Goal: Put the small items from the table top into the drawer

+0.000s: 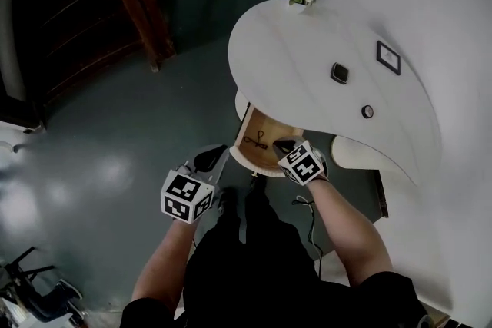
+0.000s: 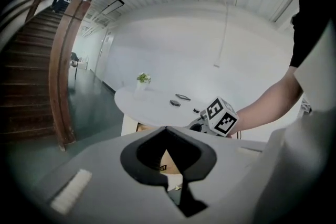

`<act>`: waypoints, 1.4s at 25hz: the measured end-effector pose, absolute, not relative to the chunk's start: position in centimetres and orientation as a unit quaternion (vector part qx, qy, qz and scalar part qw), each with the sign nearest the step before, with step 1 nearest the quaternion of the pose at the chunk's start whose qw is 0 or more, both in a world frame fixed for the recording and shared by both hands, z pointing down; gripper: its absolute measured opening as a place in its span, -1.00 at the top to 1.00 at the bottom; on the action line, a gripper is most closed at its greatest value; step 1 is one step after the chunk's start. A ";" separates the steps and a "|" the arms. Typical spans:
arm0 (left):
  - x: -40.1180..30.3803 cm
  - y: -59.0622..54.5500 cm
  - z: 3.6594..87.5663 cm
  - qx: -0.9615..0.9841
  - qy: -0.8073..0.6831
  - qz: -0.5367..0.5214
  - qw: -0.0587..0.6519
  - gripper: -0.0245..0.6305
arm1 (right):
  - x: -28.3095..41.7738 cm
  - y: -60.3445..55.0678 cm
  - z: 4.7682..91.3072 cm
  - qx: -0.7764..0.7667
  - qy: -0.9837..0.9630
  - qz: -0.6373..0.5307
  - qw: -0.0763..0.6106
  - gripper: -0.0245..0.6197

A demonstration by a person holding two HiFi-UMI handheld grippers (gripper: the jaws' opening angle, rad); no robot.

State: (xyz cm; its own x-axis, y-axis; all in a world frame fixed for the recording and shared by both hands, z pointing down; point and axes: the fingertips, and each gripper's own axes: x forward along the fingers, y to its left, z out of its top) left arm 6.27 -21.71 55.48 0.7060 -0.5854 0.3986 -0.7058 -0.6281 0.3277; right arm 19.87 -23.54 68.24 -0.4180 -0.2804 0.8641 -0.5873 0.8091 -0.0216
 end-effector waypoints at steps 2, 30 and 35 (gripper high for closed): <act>6.6 -21.3 53.4 0.902 -0.352 0.121 0.217 0.89 | 19.4 -22.8 64.9 0.279 -0.843 0.174 0.425 0.88; 18.0 -12.2 38.0 0.884 -0.445 0.078 0.122 0.89 | 33.3 -9.3 38.6 0.364 -0.920 0.135 0.046 0.89; 16.6 -12.0 36.3 0.877 -0.463 0.069 0.107 0.89 | 34.1 -8.6 37.3 0.366 -0.922 0.122 0.036 0.89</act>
